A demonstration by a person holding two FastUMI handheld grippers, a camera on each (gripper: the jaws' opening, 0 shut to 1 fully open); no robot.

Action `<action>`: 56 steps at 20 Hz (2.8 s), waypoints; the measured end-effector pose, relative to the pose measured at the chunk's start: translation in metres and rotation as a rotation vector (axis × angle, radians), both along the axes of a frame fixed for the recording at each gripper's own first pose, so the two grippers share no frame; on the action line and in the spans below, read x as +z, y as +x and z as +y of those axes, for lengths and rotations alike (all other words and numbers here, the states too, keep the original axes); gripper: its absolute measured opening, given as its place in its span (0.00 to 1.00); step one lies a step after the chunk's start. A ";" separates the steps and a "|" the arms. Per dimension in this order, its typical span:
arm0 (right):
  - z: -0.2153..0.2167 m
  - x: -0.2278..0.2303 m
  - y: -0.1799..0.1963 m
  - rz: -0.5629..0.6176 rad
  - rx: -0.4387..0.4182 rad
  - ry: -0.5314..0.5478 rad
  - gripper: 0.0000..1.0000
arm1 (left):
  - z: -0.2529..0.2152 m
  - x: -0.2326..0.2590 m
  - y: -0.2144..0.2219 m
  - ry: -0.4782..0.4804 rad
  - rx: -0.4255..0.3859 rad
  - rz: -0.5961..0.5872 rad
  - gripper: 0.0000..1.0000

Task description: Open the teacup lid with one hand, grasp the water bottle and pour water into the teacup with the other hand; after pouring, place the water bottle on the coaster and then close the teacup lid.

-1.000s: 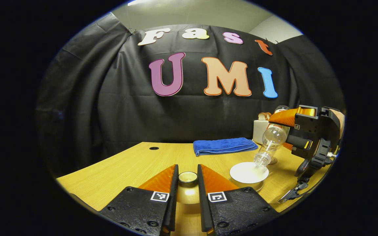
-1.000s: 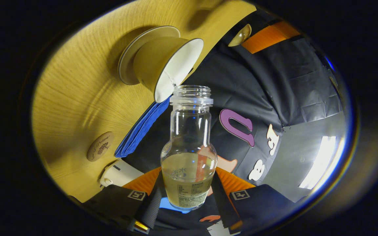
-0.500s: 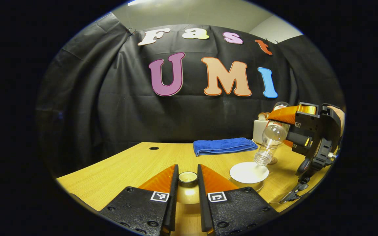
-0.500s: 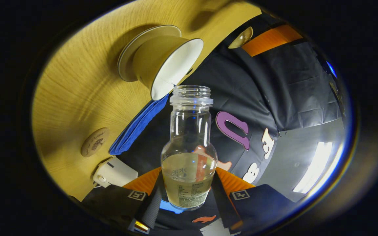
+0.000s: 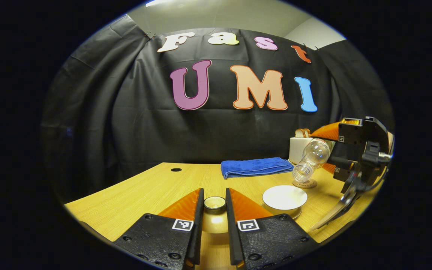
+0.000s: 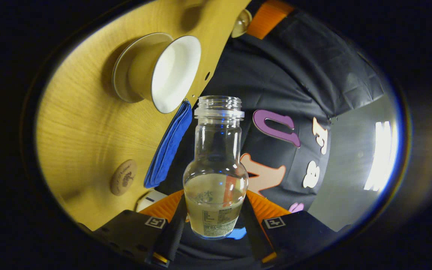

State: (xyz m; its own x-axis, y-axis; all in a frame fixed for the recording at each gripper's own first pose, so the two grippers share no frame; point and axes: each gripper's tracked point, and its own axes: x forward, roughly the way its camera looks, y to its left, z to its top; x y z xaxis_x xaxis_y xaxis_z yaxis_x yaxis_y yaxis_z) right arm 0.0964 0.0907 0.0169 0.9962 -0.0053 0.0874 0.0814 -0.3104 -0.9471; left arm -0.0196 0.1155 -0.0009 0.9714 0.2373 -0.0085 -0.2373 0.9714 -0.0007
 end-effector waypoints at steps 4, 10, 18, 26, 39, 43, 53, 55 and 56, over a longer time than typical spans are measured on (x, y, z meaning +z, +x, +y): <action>-0.006 -0.022 -0.003 0.078 -0.039 0.208 0.81 | 0.001 0.000 0.000 0.000 0.005 0.000 0.28; -0.032 -0.045 -0.003 0.147 -0.150 0.622 0.82 | 0.001 0.000 0.000 0.000 0.006 0.000 0.28; -0.052 -0.028 0.021 0.127 -0.200 1.249 0.78 | 0.001 -0.001 0.000 0.000 0.006 -0.001 0.29; -0.087 -0.042 0.041 0.108 -0.211 1.730 0.80 | 0.001 -0.001 0.000 0.000 0.006 -0.001 0.28; -0.097 -0.047 0.076 0.041 -0.249 1.782 0.81 | 0.001 -0.001 0.001 -0.001 0.006 -0.001 0.28; -0.099 -0.047 0.081 0.030 -0.250 1.783 0.80 | 0.001 -0.001 0.001 -0.001 0.006 -0.001 0.28; -0.102 -0.054 0.091 0.010 -0.269 1.829 0.86 | 0.002 0.000 0.000 -0.001 0.006 0.000 0.28; -0.099 -0.054 0.090 0.022 -0.271 1.830 0.87 | 0.001 0.000 -0.001 -0.001 0.005 0.000 0.28; -0.098 -0.054 0.089 0.020 -0.266 1.823 0.92 | 0.002 -0.001 0.000 -0.001 0.005 0.000 0.28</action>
State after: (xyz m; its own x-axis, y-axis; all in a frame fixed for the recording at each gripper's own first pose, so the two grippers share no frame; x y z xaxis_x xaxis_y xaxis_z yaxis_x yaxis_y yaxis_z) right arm 0.1853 -0.0076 -0.0369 0.9539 -0.2073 -0.2171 0.1939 0.9776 -0.0818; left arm -0.0200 0.1170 -0.0018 0.9702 0.2423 -0.0088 -0.2424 0.9702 -0.0021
